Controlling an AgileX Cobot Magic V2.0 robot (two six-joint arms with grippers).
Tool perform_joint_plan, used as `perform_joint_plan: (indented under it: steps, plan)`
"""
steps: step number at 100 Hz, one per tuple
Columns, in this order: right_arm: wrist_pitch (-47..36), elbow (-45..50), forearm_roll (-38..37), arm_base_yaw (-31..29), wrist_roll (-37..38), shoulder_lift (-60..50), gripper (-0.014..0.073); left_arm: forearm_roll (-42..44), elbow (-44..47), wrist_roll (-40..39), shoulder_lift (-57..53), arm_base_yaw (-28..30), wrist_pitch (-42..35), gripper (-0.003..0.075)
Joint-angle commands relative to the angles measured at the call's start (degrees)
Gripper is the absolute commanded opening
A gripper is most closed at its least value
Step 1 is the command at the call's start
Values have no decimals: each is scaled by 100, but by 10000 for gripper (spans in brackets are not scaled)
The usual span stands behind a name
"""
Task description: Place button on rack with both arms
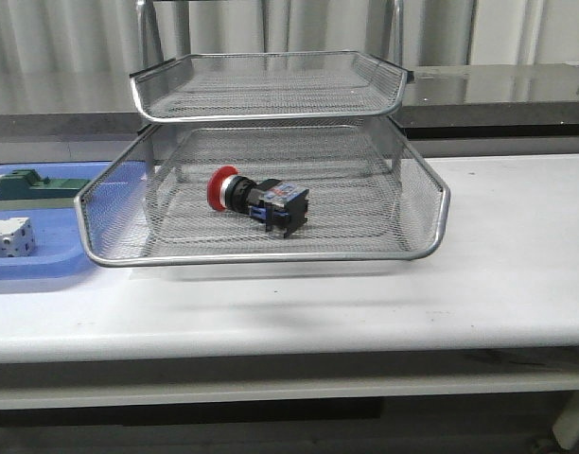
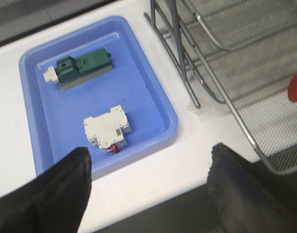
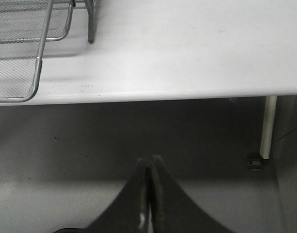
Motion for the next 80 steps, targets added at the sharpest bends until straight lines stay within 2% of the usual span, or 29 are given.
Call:
perform_joint_plan:
  steps: [1, 40, 58, 80]
  plan:
    - [-345, -206, -77, -26, -12, 20, -67, -409, 466, -53, -605, 17, -1157, 479]
    - [-345, -206, -77, -26, -12, 20, -67, -840, 2943, -53, -2702, 17, -3236, 479]
    - [-345, -206, -77, -26, -12, 20, -67, -985, 3654, -53, -3467, 17, -3625, 479]
    - [-345, -206, -77, -26, -12, 20, -67, -985, 4061, -53, -3969, 17, -4012, 479]
